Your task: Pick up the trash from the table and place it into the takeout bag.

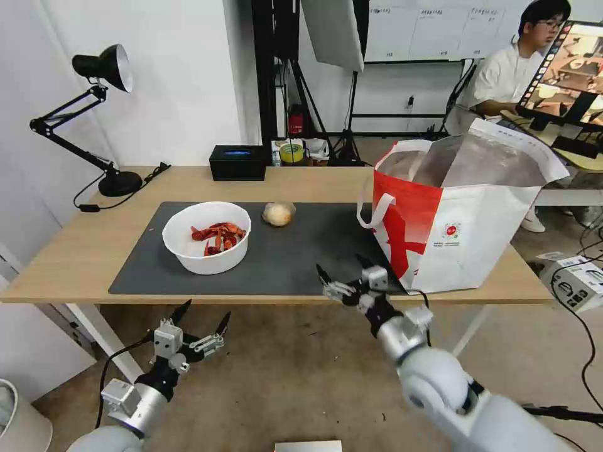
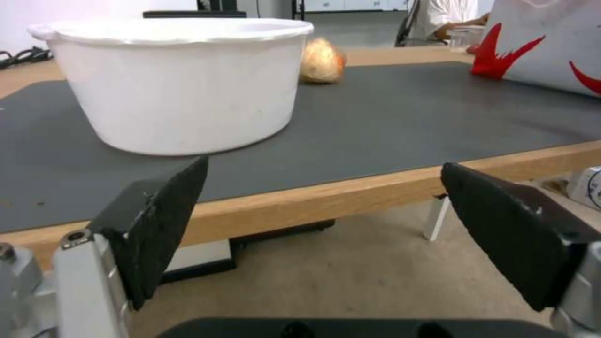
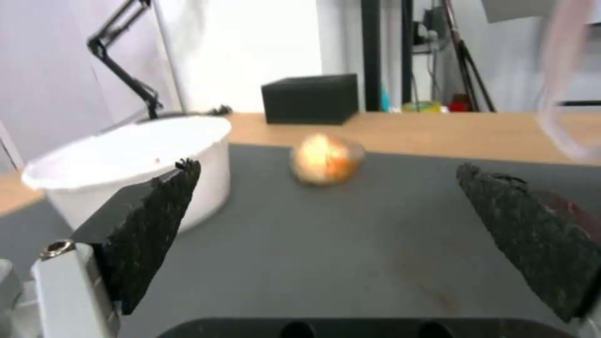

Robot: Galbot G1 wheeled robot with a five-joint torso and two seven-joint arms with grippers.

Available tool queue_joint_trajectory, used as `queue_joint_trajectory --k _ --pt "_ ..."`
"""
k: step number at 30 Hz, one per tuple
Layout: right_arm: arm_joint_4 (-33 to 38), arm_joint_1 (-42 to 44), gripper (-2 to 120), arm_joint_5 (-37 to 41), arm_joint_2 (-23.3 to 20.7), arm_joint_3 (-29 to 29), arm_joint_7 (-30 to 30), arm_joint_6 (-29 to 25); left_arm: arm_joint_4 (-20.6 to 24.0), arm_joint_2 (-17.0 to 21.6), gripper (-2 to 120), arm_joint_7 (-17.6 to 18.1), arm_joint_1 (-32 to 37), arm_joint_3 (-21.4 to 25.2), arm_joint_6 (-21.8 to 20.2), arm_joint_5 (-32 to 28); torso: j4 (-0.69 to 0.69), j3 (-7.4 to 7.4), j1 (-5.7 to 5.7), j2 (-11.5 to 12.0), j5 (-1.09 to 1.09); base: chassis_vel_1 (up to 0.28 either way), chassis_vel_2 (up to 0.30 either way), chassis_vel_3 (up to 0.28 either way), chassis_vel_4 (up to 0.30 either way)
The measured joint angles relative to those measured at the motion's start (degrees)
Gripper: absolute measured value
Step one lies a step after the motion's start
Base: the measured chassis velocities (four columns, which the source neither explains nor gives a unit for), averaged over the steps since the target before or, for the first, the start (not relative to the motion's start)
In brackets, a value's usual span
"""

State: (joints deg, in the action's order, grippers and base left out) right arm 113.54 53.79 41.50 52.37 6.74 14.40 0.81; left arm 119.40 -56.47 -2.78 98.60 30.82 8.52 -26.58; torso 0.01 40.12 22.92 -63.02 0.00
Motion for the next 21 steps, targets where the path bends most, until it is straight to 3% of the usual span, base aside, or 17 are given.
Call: queue_joint_trajectory --k 11,21 --pt "-14.93 -19.42 100 5.45 7.98 9.56 2.99 0.63 -0.17 0.1 100 0.1 0.48 0.75 -0.04 -0.59 -0.01 0.0 0.0 0.0 -0.01 0.0 0.0 0.0 0.0" --pt "-28.13 -30.51 100 8.01 15.72 14.08 6.38 4.19 -0.38 0.24 100 0.12 0.4 0.86 -0.05 -0.79 -0.01 -0.01 0.0 0.0 -0.01 0.0 0.0 0.0 0.0"
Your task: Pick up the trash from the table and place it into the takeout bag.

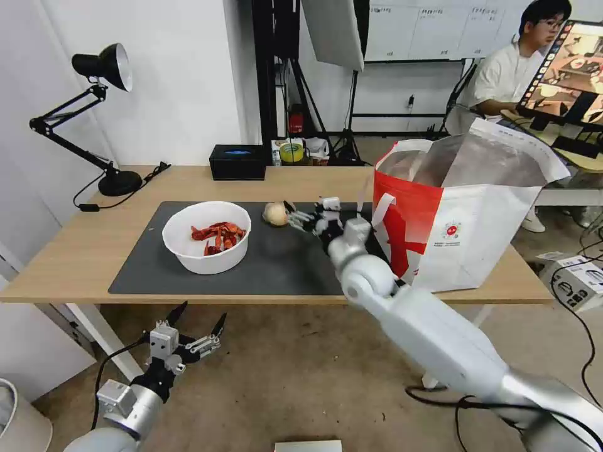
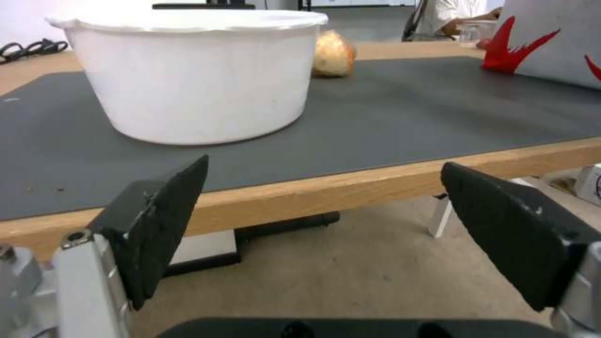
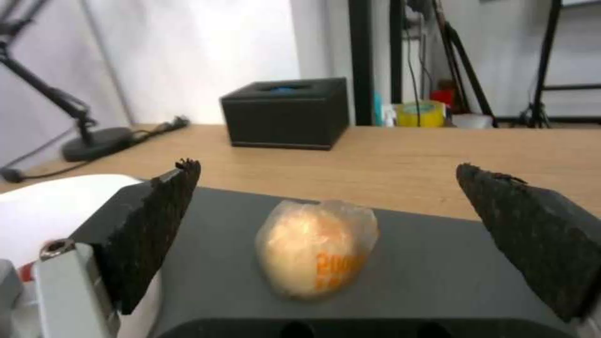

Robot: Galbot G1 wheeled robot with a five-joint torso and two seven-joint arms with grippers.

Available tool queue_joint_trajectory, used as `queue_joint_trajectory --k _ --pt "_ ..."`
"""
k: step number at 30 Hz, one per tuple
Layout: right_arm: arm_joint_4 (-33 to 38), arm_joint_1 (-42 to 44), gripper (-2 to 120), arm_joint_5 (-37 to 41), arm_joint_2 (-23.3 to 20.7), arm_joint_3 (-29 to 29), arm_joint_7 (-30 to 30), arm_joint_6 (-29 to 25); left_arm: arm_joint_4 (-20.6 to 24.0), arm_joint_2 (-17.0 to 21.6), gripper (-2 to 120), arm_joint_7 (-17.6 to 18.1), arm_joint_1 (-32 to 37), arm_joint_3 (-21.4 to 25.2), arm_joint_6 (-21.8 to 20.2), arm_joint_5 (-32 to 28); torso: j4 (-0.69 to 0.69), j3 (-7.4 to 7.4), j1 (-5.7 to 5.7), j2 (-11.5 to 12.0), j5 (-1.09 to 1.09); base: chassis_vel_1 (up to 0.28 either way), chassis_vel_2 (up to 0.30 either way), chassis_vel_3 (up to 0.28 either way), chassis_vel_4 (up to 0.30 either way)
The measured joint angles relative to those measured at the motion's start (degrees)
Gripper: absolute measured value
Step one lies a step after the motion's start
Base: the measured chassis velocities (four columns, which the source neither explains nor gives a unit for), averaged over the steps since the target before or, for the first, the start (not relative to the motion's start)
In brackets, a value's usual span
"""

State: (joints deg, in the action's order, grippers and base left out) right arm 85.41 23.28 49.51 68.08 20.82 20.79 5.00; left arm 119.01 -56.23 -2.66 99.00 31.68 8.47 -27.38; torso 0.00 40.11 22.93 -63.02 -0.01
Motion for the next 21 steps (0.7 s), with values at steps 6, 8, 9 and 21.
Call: queue_joint_trajectory --k 6,8,9,21 --pt "-9.57 -5.55 100 1.97 5.84 1.76 2.28 4.44 -0.17 -0.25 100 0.0 -0.03 -0.01 0.0 -0.01 0.0 -0.01 0.0 0.0 -0.01 0.0 0.0 0.0 0.0" --pt "-11.55 -6.51 100 1.97 7.08 1.87 2.7 5.68 -0.19 -0.27 100 0.0 0.0 0.04 0.0 0.0 0.0 -0.01 0.0 0.0 0.0 0.0 0.0 0.0 0.0" --pt "-13.92 -7.67 100 1.98 8.53 1.92 3.0 6.98 -0.2 -0.33 100 0.0 0.03 0.13 -0.01 -0.01 0.0 0.0 0.0 0.0 0.0 0.0 0.0 0.0 0.0" --pt "-25.92 -13.13 100 1.96 15.61 2.09 0.28 10.33 -0.06 -1.28 100 -0.01 1.12 0.73 0.08 0.34 0.0 0.0 -0.01 -0.01 0.0 0.0 0.0 0.0 0.0"
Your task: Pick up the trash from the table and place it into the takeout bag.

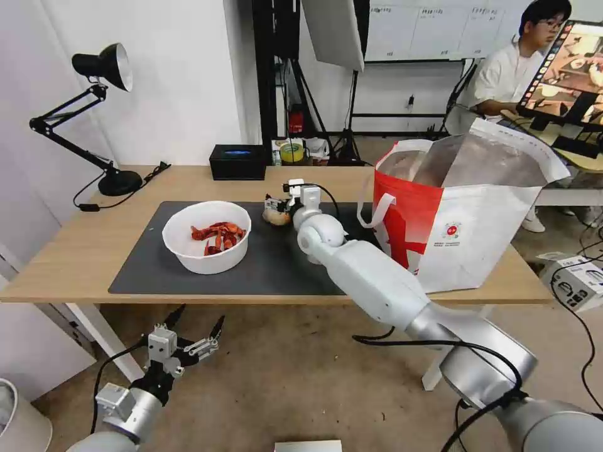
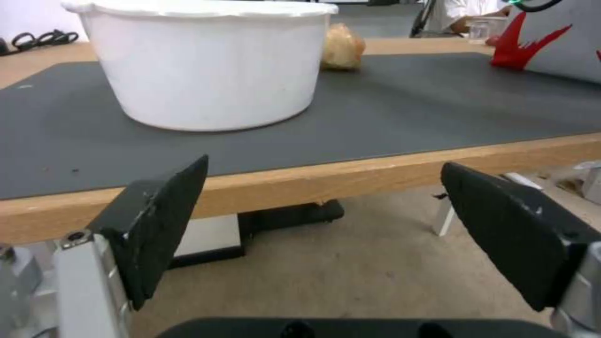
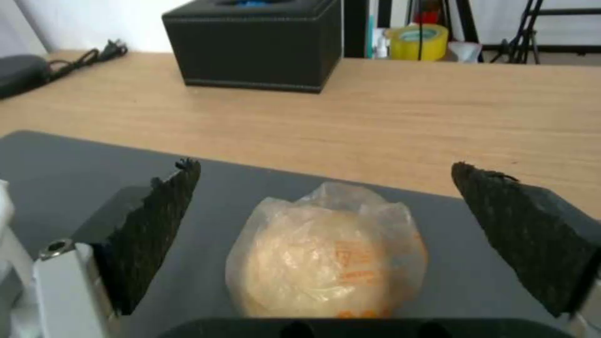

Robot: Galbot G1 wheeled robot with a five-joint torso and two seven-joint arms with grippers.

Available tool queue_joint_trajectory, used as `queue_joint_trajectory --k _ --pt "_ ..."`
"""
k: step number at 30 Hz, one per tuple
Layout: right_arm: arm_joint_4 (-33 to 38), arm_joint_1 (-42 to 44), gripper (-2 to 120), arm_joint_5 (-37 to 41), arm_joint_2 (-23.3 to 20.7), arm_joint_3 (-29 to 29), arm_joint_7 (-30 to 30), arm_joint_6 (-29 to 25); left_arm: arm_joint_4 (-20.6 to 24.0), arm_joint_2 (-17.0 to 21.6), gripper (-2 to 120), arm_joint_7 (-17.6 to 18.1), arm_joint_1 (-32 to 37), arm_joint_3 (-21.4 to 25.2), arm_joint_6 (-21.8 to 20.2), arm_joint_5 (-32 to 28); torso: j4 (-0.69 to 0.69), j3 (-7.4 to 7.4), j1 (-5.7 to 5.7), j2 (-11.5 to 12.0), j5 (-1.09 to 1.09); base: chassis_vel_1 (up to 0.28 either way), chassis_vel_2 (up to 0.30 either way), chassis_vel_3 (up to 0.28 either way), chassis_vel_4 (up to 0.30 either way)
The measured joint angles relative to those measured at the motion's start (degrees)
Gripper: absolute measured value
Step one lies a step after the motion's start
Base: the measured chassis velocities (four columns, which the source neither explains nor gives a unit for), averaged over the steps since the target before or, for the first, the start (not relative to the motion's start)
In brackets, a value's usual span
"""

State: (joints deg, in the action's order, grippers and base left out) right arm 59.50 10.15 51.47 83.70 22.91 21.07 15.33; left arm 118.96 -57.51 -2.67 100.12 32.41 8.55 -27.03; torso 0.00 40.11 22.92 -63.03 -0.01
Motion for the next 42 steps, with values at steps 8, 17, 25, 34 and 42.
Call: queue_joint_trajectory --k 8,17,25,34,42 --pt "-3.81 -0.35 100 -1.82 1.79 0.03 -1.66 1.15 0.46 -0.17 100 -0.01 0.13 0.05 0.02 0.12 0.01 0.0 0.0 0.0 0.01 0.0 0.0 0.0 0.0" --pt "-6.92 -0.52 100 -3.38 3.33 -0.1 -3.37 2.17 0.74 -0.03 100 -0.01 0.54 0.52 0.07 0.09 0.0 0.0 0.0 0.0 0.01 0.0 0.0 0.0 0.0" --pt "-8.43 -0.6 100 -4.22 4.06 -0.14 -3.94 2.39 0.7 -0.33 100 -0.02 0.63 0.39 0.17 0.12 0.0 0.0 0.0 0.0 0.01 0.0 0.0 0.0 0.0" --pt "-8.71 0.09 100 -4.79 3.77 -0.03 -4.04 2.42 0.46 0.05 100 -0.02 0.27 0.18 0.19 0.1 0.01 0.0 0.0 0.0 0.01 0.0 0.0 0.0 0.0" --pt "-8.7 0.06 75 -4.88 3.32 0.56 -4.3 2.41 0.24 0.31 100 -0.03 -0.09 -0.16 0.18 -0.03 0.0 0.0 0.0 0.0 0.01 0.0 0.0 0.0 0.0"
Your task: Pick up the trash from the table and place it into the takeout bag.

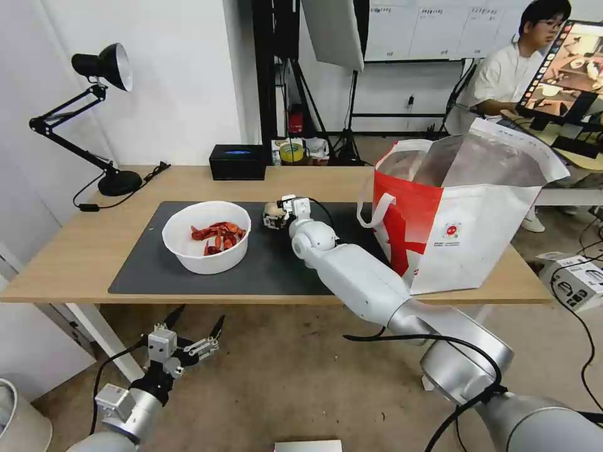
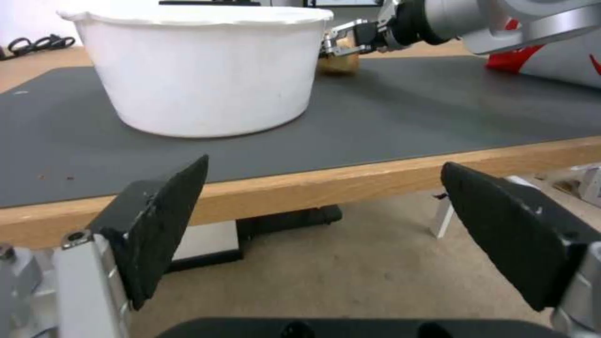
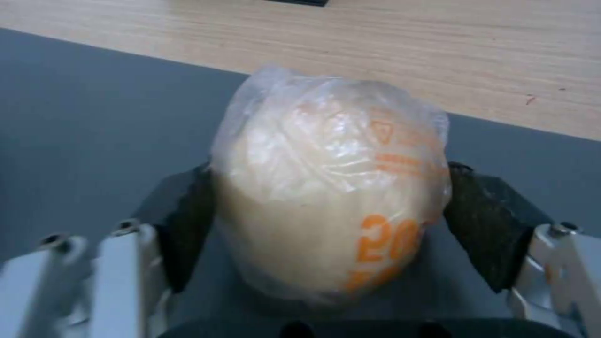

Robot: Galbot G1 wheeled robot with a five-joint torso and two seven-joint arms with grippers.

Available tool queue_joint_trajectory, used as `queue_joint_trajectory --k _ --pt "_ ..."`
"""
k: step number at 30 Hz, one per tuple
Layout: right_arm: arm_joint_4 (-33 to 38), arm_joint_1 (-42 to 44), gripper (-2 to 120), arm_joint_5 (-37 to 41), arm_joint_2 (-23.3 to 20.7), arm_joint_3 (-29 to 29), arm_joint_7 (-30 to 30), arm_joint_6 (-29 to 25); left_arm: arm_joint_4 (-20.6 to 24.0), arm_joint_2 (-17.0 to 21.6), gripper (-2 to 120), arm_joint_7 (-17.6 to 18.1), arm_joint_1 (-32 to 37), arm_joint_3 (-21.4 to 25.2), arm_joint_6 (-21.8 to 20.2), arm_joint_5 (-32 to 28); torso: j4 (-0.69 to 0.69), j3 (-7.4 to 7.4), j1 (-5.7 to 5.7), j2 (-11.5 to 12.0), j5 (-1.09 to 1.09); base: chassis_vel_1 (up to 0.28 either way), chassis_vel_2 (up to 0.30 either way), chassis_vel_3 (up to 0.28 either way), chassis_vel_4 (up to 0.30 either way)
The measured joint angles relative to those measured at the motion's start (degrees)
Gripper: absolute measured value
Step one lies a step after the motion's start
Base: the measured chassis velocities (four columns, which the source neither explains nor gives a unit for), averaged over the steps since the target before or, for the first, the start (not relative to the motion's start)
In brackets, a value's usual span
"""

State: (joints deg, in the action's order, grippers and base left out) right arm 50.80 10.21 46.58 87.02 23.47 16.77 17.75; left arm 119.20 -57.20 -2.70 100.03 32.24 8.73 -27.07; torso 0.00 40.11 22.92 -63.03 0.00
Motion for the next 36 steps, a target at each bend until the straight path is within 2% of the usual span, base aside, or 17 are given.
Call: queue_joint_trajectory --k 2,3,5,7,12,13,15,17,20,21,24,25,28,29,31,33,36 --pt "0.16 0.0 65 0.03 0.0 0.2 0.0 -0.01 0.0 0.01 100 0.0 0.02 0.03 0.0 -0.02 0.0 0.0 0.0 0.0 0.0 0.0 0.0 0.0 0.0" --pt "0.16 0.0 65 0.03 0.0 0.2 0.0 -0.01 0.0 0.01 100 0.0 0.02 0.03 0.0 -0.02 0.0 0.0 0.0 0.0 0.0 0.0 0.0 0.0 0.0" --pt "0.59 0.11 54 0.03 -0.08 0.32 0.0 -0.05 0.01 0.01 100 0.0 0.06 0.05 0.0 -0.03 0.0 0.0 0.0 0.0 0.0 0.0 0.0 0.0 0.0" --pt "0.79 0.2 51 0.03 -0.15 0.33 0.0 -0.07 0.03 -0.01 100 0.0 0.07 0.05 0.0 -0.03 0.0 0.0 0.0 0.0 0.0 0.0 0.0 0.0 0.0" --pt "6.05 1.92 31 -0.02 -2.76 0.77 0.97 -0.28 0.21 -0.11 100 0.0 0.26 0.13 0.01 0.0 -0.01 0.0 0.0 0.0 0.0 0.0 0.0 0.0 0.0" --pt "6.05 1.92 31 -0.02 -2.76 0.77 0.97 -0.28 0.21 -0.11 100 0.0 0.26 0.13 0.01 0.0 -0.01 0.0 0.0 0.0 0.0 0.0 0.0 0.0 0.0" --pt "10.51 3.19 19 -0.05 -5.45 1.38 1.97 -0.37 0.44 -0.1 100 0.01 0.32 0.18 0.0 0.02 -0.01 0.0 0.0 0.0 0.01 0.0 0.0 0.0 0.0" --pt "12.53 3.84 16 -0.05 -6.81 1.5 2.47 -0.41 0.58 -0.1 100 0.01 0.36 0.21 0.0 0.03 -0.01 -0.01 0.0 0.0 0.01 0.0 0.0 0.0 0.0" --pt "20.15 6.53 6 0.33 -11.57 1.38 4.05 -0.45 1.0 -0.21 100 0.03 0.67 0.33 -0.03 0.11 0.0 0.0 0.0 0.0 0.02 0.0 0.0 0.0 0.0" --pt "20.15 6.53 6 0.33 -11.57 1.38 4.05 -0.45 1.0 -0.21 100 0.03 0.67 0.33 -0.03 0.11 0.0 0.0 0.0 0.0 0.02 0.0 0.0 0.0 0.0" --pt "31.99 10.11 4 1.34 -17.74 0.27 5.57 -0.46 1.44 -0.36 100 0.07 1.1 0.47 -0.05 0.33 0.01 -0.01 0.0 0.0 0.02 0.0 0.0 0.0 0.0" --pt "31.99 10.11 4 1.34 -17.74 0.27 5.57 -0.46 1.44 -0.36 100 0.07 1.1 0.47 -0.05 0.33 0.01 -0.01 0.0 0.0 0.02 0.0 0.0 0.0 0.0" --pt "40.99 12.71 4 1.93 -22.13 -1.23 6.29 -0.43 1.96 -0.68 100 0.11 1.4 0.47 -0.13 0.51 0.01 -0.01 -0.01 0.0 0.02 0.0 0.0 0.0 0.0" --pt "40.99 12.71 4 1.93 -22.13 -1.23 6.29 -0.43 1.96 -0.68 100 0.11 1.4 0.47 -0.13 0.51 0.01 -0.01 -0.01 0.0 0.02 0.0 0.0 0.0 0.0" --pt "49.0 14.69 4 1.98 -25.77 -3.29 7.12 -0.43 2.53 -1.08 100 0.16 1.72 0.49 -0.24 0.62 0.0 -0.01 -0.01 0.0 0.02 0.0 0.0 0.0 0.0" --pt "50.95 15.17 4 1.96 -26.67 -3.89 7.4 -0.43 2.67 -1.2 100 0.16 1.84 0.54 -0.27 0.66 0.0 -0.01 -0.01 0.0 0.01 0.0 0.0 0.0 0.0" --pt "59.32 16.91 4 1.99 -31.42 -7.56 9.1 -0.5 3.64 -1.51 100 0.17 2.54 0.82 -0.35 0.85 0.0 -0.01 -0.01 0.0 0.02 0.0 0.0 0.0 0.0"
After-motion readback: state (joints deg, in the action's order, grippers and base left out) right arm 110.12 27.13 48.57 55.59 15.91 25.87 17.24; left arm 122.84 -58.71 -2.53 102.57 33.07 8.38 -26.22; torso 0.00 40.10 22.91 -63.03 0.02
